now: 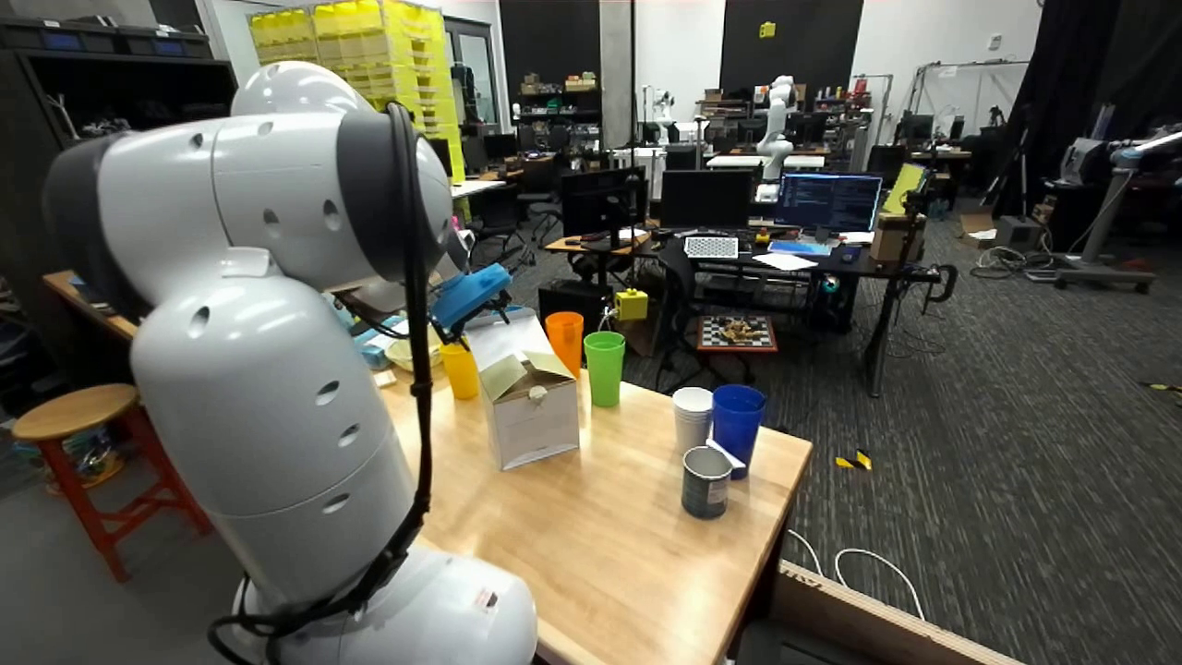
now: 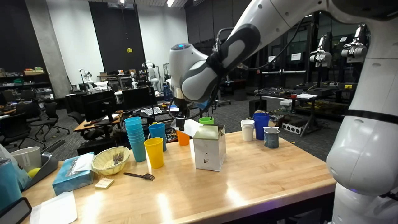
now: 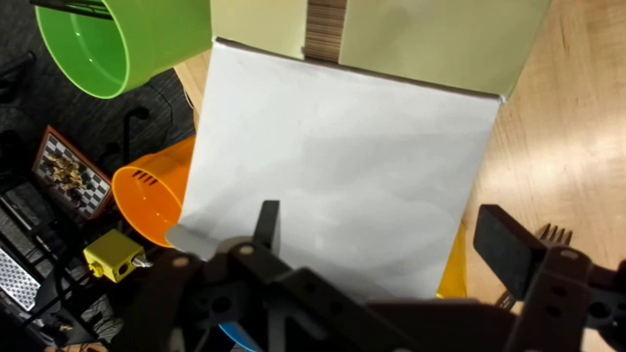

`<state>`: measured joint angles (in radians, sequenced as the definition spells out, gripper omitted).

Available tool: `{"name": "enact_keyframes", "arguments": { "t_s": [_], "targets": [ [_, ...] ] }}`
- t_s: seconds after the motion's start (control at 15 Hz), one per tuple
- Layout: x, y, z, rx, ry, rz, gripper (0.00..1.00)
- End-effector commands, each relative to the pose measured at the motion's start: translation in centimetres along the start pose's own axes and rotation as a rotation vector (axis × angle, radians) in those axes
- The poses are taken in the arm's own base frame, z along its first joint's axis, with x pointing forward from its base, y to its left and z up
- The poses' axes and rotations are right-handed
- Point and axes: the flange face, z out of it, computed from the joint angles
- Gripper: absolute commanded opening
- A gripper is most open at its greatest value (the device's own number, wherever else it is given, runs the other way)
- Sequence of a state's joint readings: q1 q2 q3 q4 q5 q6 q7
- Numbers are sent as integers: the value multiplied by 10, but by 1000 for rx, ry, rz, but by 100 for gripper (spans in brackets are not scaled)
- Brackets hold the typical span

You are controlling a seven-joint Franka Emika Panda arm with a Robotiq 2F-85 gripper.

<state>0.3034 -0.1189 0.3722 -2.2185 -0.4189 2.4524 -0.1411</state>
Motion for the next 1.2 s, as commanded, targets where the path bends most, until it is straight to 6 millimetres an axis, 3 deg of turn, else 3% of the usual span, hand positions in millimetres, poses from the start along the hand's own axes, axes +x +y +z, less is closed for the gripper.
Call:
{"name": "enact_keyframes", "arguments": {
  "t_s": [0.0,0.4,1.13],
  "targets": [
    [2,-25,16,-64,17,22,100],
    [-7,-43,34,-140,10,39,100],
    [-19,-55,37,-328,67,75,100]
  ]
}}
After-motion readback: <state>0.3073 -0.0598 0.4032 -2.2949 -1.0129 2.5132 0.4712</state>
